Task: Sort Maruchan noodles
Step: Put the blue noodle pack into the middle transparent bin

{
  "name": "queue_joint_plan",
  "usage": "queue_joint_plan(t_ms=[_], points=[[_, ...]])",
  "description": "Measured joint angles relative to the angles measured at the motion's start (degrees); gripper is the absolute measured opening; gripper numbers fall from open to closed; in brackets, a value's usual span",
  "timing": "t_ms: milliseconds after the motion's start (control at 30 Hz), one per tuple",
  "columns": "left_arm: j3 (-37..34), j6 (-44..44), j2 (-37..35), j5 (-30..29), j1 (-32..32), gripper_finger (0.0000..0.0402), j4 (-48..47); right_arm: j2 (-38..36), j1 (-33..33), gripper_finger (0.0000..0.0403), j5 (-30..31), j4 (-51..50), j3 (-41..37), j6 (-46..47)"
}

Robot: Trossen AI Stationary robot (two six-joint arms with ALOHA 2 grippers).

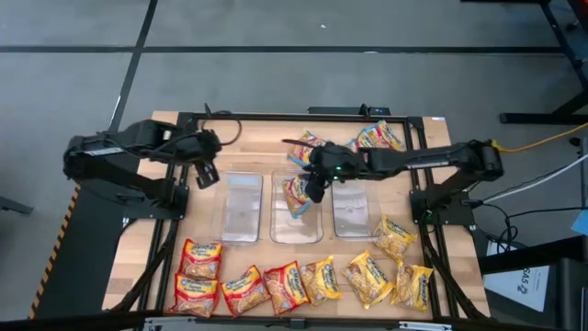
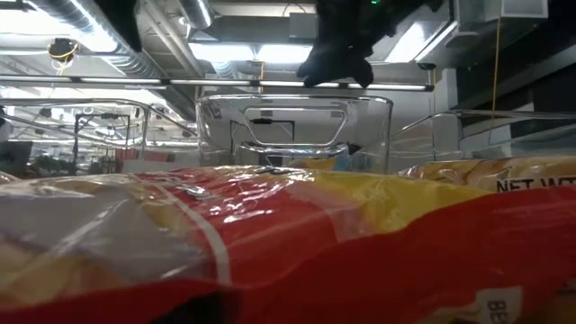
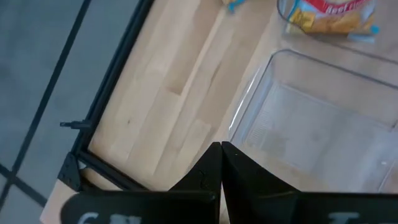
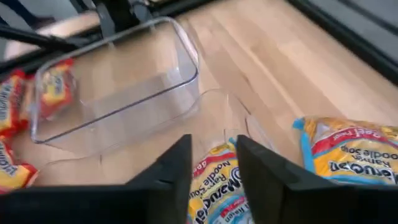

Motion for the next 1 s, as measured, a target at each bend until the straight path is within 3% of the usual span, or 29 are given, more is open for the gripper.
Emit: queue_joint_plan(t_ms=[133, 267, 700, 1000], points=[[0.00, -0.37, -4.19, 0.01, 0.00, 0.0000, 0.13, 3.78, 0.19, 0.0180, -1.83, -9.64, 4.66, 2.00], [0.00, -0.57, -6.40, -0.13, 0.00, 0.0000, 0.33, 5.96, 0.15, 0.0198, -2.34, -12.12, 5.27, 6.41], [0.00, -0.29, -6.82, -2.54, 0.00, 0.0000, 0.43, 13.22, 0.15, 0.0200, -5.99, -11.45, 5.23, 13.45], [0.00, -0.14, -6.84, -2.63, 0.00, 0.0000, 0.42, 13.27, -0.23, 0.0200, -2.89, -9.77, 5.23, 16.53]])
